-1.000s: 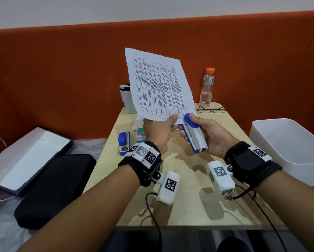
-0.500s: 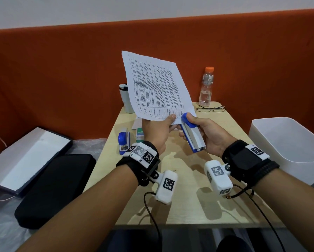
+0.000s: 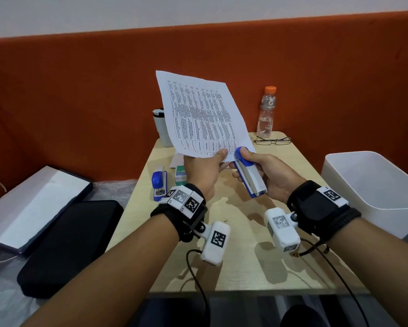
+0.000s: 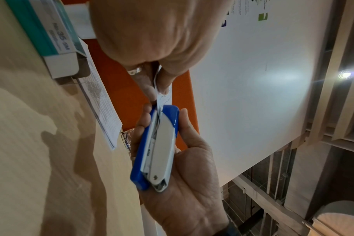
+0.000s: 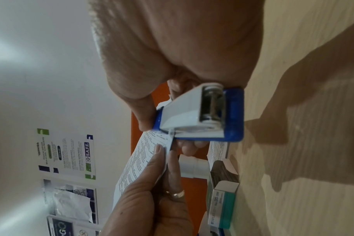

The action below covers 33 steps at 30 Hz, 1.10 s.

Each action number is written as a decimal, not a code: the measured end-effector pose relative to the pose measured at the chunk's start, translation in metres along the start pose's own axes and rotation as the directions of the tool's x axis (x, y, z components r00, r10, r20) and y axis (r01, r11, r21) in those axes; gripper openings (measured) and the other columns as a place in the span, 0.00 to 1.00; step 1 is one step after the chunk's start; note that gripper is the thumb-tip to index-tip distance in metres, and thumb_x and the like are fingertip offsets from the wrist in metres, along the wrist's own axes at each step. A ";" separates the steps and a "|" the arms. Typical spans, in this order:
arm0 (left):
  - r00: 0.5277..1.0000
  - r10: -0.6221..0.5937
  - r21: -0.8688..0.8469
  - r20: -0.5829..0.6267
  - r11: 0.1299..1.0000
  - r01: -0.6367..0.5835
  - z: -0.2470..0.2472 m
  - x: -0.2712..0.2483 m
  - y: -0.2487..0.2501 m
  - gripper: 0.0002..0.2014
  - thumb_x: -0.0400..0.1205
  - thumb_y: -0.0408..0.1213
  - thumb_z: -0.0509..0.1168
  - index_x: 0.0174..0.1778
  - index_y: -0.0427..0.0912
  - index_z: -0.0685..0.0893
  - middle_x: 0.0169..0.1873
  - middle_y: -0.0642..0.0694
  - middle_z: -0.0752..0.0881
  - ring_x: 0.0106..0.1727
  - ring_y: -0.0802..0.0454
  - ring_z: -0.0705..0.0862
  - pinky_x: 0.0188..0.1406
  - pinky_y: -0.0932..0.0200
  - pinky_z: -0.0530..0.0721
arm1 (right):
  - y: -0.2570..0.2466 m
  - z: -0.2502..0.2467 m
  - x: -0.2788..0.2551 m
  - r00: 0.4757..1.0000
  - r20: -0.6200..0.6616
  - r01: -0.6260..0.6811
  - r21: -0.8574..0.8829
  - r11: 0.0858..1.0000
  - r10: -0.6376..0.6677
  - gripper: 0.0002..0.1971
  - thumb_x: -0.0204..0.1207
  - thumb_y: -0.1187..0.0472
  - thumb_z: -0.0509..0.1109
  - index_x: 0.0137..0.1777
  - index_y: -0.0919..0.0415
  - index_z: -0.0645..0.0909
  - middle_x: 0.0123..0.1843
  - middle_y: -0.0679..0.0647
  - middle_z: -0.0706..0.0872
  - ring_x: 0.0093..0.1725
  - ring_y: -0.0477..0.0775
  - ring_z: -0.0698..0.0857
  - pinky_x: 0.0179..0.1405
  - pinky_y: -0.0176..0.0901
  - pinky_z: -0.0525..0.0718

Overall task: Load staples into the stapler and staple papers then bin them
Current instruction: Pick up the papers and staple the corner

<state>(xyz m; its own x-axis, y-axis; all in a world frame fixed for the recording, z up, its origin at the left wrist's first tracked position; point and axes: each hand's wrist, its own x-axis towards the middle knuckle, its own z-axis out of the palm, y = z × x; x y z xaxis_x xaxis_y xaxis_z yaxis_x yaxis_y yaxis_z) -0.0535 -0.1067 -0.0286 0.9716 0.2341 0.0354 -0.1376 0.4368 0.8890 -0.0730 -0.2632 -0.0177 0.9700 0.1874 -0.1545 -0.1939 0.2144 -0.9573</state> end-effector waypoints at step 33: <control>0.998 -0.026 0.043 0.052 0.999 0.023 0.004 -0.002 -0.008 0.28 0.80 0.19 0.74 0.74 0.43 0.80 0.63 0.41 0.90 0.60 0.42 0.92 0.43 0.57 0.94 | 0.009 0.002 0.005 0.966 -0.239 0.082 -0.080 0.993 -0.099 0.20 0.81 0.52 0.80 0.60 0.71 0.90 0.49 0.70 0.95 0.37 0.63 0.89 0.34 0.45 0.89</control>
<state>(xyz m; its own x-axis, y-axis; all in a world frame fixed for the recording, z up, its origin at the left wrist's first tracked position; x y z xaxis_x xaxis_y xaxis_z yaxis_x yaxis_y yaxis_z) -0.0536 -0.1140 -0.0337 0.9834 0.1775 0.0363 -0.1065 0.4043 0.9084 -0.0699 -0.2585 -0.0263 0.9912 -0.0689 -0.1132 -0.1018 0.1512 -0.9832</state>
